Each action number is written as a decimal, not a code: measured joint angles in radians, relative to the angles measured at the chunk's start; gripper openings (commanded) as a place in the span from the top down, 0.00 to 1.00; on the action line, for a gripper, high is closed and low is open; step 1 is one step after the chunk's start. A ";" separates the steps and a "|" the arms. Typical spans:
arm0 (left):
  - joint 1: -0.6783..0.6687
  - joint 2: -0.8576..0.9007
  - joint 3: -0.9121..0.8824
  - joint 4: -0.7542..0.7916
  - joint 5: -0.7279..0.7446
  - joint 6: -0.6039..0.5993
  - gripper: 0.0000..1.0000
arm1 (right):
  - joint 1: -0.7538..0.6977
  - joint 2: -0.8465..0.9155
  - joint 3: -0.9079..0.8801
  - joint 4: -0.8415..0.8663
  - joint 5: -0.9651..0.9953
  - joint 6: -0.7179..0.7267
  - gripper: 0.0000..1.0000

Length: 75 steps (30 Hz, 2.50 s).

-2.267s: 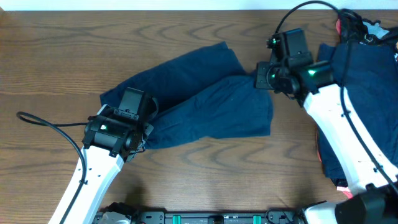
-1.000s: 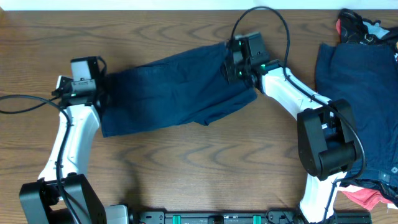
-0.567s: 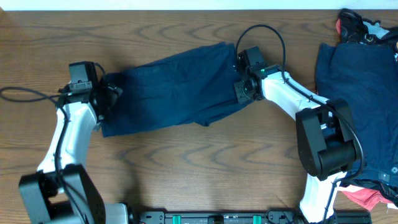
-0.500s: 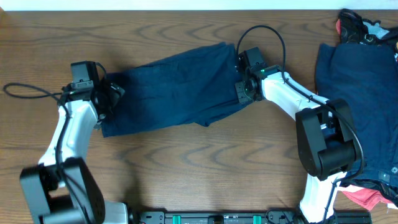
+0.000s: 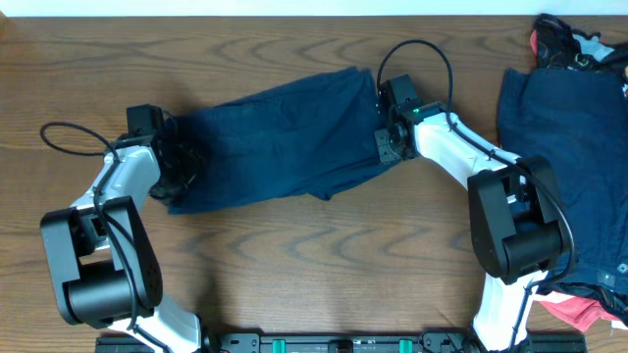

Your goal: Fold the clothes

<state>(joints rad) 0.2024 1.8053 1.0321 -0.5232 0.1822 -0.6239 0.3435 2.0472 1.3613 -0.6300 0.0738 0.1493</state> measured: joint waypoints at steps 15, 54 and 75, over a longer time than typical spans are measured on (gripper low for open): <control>-0.002 -0.117 0.001 -0.267 0.134 0.110 0.94 | 0.054 -0.094 0.136 -0.053 -0.484 -0.096 0.87; -0.347 -0.636 0.029 -0.303 0.308 0.071 0.94 | 0.084 -0.066 0.233 -0.321 -0.275 -0.053 0.59; -0.742 -0.267 0.039 0.101 0.399 0.056 0.39 | -0.200 -0.062 0.228 -0.501 -0.161 0.022 0.45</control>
<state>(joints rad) -0.5392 1.5379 1.0710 -0.4225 0.5812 -0.5674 0.1440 1.9850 1.5894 -1.1309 -0.0872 0.1715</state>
